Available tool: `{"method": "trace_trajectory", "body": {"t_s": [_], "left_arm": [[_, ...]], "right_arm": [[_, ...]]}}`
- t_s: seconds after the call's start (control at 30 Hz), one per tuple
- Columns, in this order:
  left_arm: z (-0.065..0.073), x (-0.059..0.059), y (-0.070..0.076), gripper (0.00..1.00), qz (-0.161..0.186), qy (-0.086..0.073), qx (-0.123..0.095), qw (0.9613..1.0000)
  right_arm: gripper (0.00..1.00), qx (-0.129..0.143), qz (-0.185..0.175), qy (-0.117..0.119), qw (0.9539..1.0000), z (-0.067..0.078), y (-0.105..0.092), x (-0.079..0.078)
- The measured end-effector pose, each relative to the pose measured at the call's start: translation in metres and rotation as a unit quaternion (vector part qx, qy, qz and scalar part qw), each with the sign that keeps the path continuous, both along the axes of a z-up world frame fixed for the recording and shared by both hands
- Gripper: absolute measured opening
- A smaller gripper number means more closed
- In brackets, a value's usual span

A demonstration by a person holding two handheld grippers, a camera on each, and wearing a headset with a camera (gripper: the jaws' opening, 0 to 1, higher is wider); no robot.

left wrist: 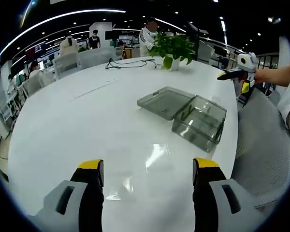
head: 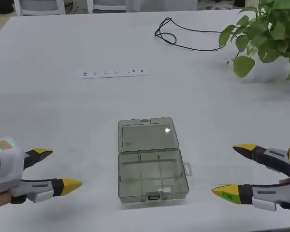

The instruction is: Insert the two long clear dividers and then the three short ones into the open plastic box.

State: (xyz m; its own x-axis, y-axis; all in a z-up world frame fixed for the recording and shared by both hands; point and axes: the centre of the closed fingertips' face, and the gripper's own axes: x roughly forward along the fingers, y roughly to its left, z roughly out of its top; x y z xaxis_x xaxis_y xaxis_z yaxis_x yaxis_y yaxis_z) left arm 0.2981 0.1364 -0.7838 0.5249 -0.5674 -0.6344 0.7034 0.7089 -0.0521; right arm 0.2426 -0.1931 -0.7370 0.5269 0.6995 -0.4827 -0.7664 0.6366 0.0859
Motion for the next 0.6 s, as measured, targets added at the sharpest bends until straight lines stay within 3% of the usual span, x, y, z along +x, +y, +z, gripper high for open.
{"method": "trace_trajectory", "body": {"t_s": [0.6], "left_arm": [[-0.033,0.018,0.027,0.59,0.041,0.057,0.054,0.9961]], "right_arm": [[0.79,0.004,-0.009,-0.001,0.9999,0.0,-0.001,0.002]]}}
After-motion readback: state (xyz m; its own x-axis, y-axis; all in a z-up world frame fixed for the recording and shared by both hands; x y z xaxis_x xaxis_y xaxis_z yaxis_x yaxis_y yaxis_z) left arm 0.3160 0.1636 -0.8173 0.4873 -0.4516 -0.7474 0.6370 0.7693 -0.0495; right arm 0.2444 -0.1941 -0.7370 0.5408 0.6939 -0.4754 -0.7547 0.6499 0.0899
